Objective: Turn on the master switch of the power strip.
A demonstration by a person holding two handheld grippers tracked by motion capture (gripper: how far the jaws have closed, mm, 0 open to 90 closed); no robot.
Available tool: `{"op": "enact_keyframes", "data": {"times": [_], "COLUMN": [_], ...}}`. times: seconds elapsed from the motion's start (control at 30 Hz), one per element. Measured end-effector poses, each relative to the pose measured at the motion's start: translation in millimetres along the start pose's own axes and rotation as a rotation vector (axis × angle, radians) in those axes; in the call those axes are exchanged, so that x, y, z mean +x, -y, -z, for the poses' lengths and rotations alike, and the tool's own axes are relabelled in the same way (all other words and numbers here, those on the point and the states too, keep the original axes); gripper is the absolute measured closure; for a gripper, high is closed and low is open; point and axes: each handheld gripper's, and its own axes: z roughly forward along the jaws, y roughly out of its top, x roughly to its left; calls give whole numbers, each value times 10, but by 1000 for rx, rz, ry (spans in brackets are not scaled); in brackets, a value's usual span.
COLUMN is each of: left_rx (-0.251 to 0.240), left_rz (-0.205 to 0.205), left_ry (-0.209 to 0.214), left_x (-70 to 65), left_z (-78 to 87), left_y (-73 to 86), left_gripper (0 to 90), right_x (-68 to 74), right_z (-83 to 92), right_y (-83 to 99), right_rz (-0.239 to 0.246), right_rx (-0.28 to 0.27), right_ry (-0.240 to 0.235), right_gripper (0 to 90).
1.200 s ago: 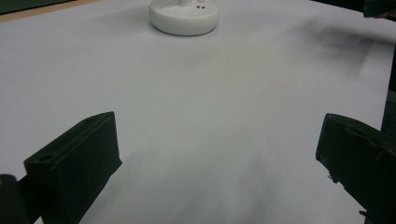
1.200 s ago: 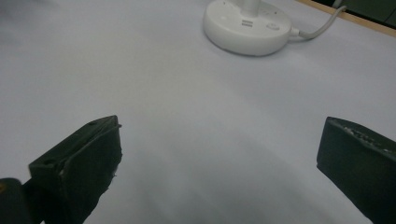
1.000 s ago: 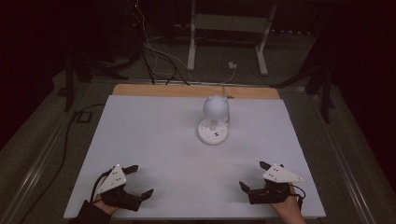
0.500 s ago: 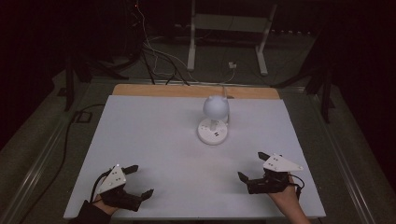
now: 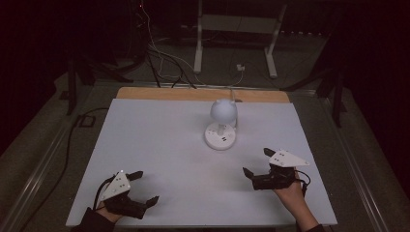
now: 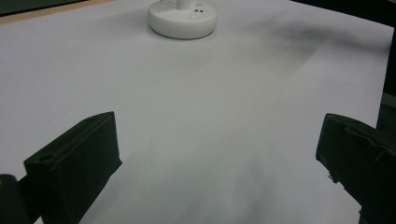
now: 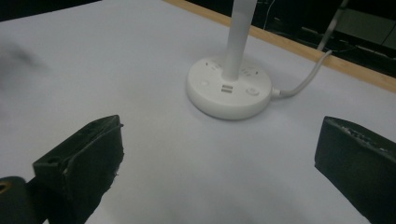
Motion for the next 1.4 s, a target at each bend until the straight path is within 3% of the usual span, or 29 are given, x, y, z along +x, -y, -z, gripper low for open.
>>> {"op": "enact_keyframes", "data": {"times": [0.43, 1.4], "left_rx": [-4, -6], "left_rz": [4, 5], "left_ry": [1, 9], "left_x": [5, 13], "left_z": [2, 10], "left_y": [0, 0], "left_gripper": [1, 1], "right_x": [-102, -260], "right_z": [-264, -865], "right_y": [-180, -401], "right_rz": [-6, -33], "right_rx": [7, 43], "right_ry": [-17, -43], "right_gripper": [9, 9]}}
